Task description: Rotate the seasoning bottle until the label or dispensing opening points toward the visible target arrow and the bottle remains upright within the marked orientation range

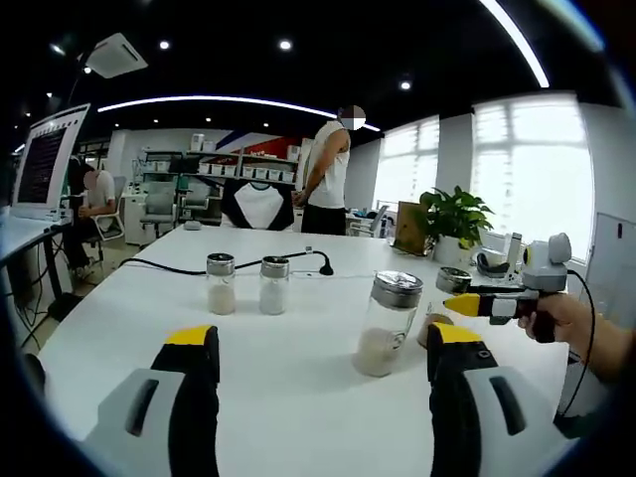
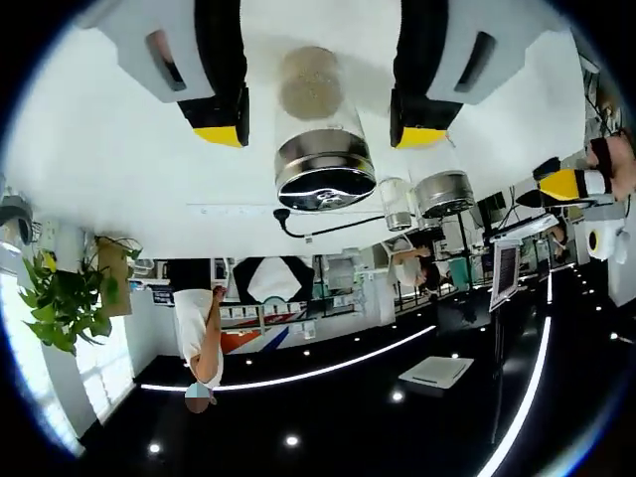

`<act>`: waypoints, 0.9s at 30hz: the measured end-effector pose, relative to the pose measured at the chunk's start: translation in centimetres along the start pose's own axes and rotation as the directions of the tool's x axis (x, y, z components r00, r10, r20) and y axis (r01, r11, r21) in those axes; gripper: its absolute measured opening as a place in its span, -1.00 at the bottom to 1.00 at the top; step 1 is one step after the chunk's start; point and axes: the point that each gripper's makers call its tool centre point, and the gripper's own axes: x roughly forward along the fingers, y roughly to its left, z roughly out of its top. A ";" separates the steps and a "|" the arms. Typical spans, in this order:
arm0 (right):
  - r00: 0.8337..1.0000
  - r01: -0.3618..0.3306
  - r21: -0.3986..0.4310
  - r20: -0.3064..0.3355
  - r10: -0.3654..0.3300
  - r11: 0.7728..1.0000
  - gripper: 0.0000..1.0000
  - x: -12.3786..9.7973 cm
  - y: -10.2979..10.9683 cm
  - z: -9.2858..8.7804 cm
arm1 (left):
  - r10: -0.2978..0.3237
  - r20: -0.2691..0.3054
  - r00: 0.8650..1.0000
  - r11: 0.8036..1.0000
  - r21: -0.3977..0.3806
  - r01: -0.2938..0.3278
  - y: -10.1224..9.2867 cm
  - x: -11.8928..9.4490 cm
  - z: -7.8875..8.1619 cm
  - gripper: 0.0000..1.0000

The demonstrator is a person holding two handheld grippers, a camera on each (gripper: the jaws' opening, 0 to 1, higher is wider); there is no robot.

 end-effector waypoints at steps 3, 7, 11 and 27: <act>0.997 0.074 -0.004 -0.006 -0.074 0.997 0.11 0.4 -0.3 -0.2 | -0.005 -0.003 1.000 1.000 -0.004 0.005 -0.2 0.1 -0.2 0.82; 0.993 0.114 0.002 -0.006 -0.114 0.993 0.08 0.9 -0.4 -0.1 | -0.010 -0.007 1.000 1.000 -0.006 0.010 -0.3 0.1 -0.2 0.82; 0.985 0.171 -0.009 -0.008 -0.171 0.985 0.00 1.5 -1.1 0.0 | -0.007 -0.004 1.000 1.000 -0.008 0.007 -0.1 0.1 0.0 0.82; 0.978 0.208 -0.020 -0.004 -0.208 0.978 -0.19 2.5 -1.4 0.2 | -0.008 0.013 1.000 1.000 -0.012 0.008 -0.2 0.3 0.4 0.82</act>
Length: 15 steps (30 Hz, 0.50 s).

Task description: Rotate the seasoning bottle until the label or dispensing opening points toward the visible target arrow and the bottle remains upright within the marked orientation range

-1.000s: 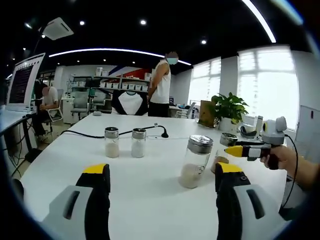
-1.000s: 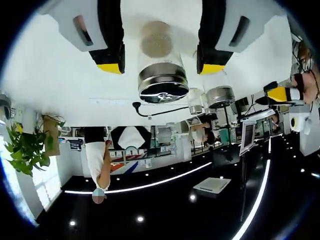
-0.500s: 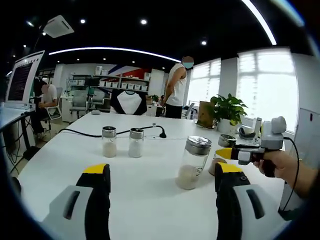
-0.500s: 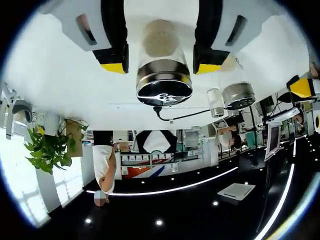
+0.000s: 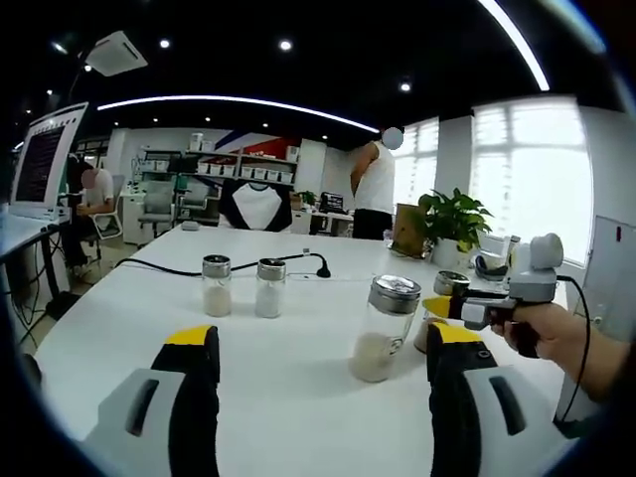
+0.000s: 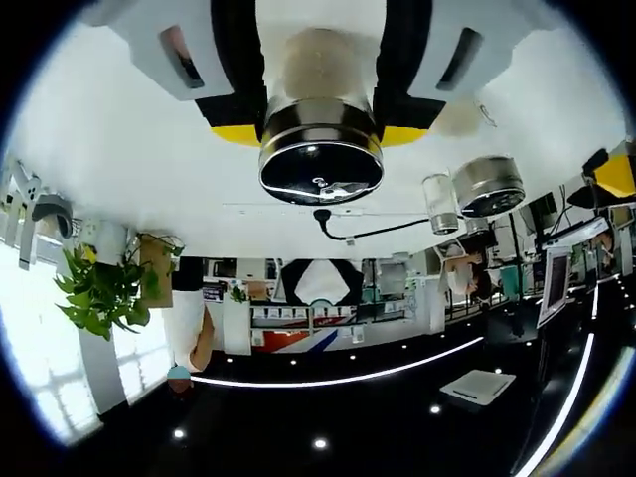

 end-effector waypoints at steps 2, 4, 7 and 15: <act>1.000 -0.003 0.001 0.003 0.003 1.000 -0.19 0.0 0.0 0.0 | -0.004 0.004 1.000 1.000 0.002 0.004 -0.2 -0.1 0.1 0.81; 1.000 -0.003 0.001 0.003 0.003 1.000 -0.19 -0.1 0.0 0.0 | -0.004 0.004 1.000 1.000 0.002 0.004 -0.4 -0.1 0.1 0.81; 1.000 0.000 0.001 0.006 0.000 1.000 -0.19 -0.1 -0.1 0.0 | -0.005 0.006 1.000 1.000 0.003 0.005 -0.5 -0.1 0.1 0.81; 1.000 0.004 0.001 0.022 -0.004 1.000 -0.19 -0.5 0.1 0.0 | 0.000 -0.003 1.000 1.000 -0.002 0.000 -0.4 -0.3 -0.3 0.81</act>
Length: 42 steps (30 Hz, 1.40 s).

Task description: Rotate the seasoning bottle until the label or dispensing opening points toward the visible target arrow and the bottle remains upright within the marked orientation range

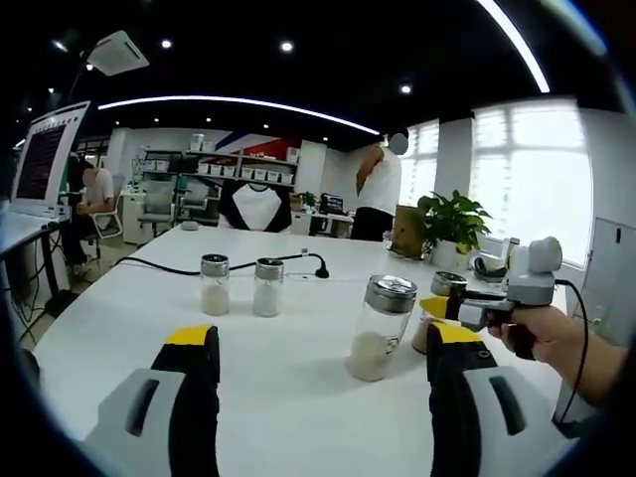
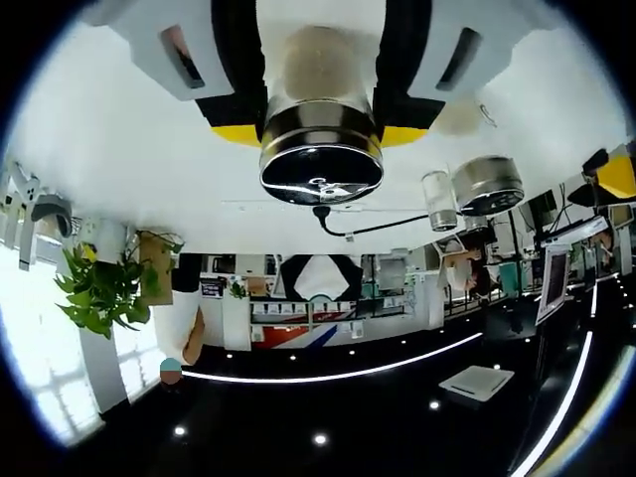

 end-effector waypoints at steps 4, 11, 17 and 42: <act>1.000 0.000 -0.001 0.001 0.000 1.000 -0.19 -0.1 0.0 0.0 | 0.004 -0.002 1.000 1.000 -0.001 -0.004 0.1 -0.1 -0.1 0.82; 1.000 -0.010 0.005 0.010 0.010 1.000 -0.19 -0.1 0.1 0.1 | 0.000 0.001 1.000 1.000 0.019 0.000 0.0 0.0 0.1 0.82; 1.000 -0.014 0.004 0.009 0.014 1.000 -0.19 0.0 0.1 0.1 | 0.003 -0.005 1.000 1.000 0.018 -0.003 0.1 0.0 -0.1 0.82; 0.989 -0.150 -0.032 -0.003 0.150 0.988 -0.20 -0.1 0.4 0.0 | -0.003 -0.010 1.000 1.000 0.018 0.003 0.2 0.3 -0.3 0.82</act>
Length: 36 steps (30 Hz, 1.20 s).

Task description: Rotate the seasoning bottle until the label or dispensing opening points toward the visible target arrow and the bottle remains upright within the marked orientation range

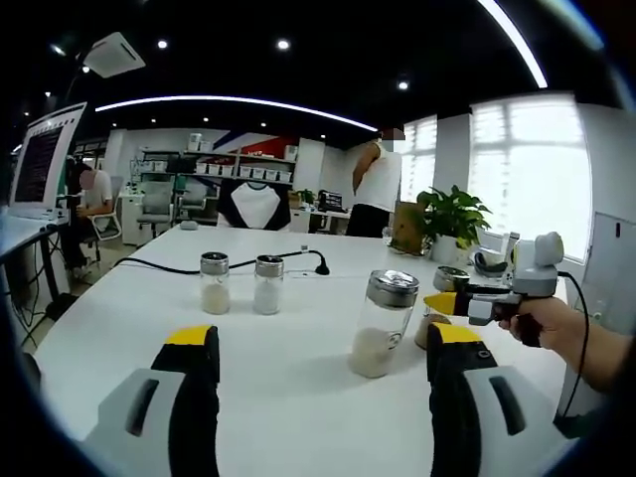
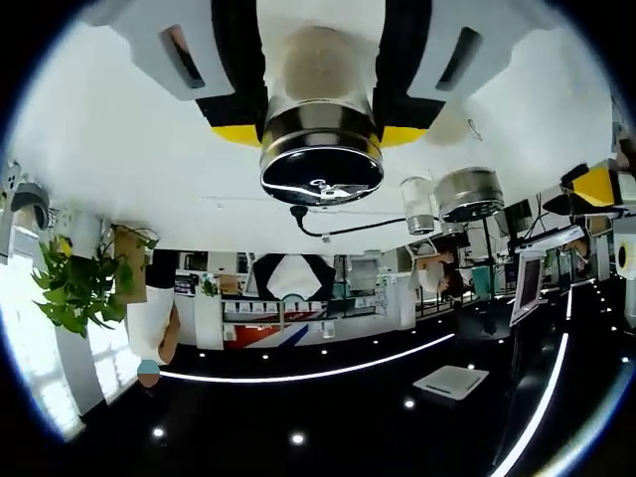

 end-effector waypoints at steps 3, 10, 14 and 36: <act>1.000 -0.028 -0.006 -0.002 0.028 1.000 -0.20 0.0 0.1 0.0 | -0.002 0.000 1.000 1.000 0.001 0.002 0.0 0.0 0.0 0.82; 0.995 -0.103 -0.017 -0.009 0.103 0.995 -0.20 -0.2 0.4 -0.1 | 0.005 0.005 1.000 1.000 0.003 -0.005 0.3 -0.1 0.2 0.82; 0.987 -0.163 -0.036 0.000 0.163 0.986 -0.20 -0.3 0.6 -0.1 | 0.005 0.004 1.000 1.000 0.002 -0.005 0.3 -0.1 0.2 0.82; 0.904 -0.427 -0.059 -0.029 0.426 0.902 -0.19 -1.1 1.1 -0.4 | 0.027 0.016 1.000 1.000 0.006 -0.027 1.1 -0.5 0.5 0.82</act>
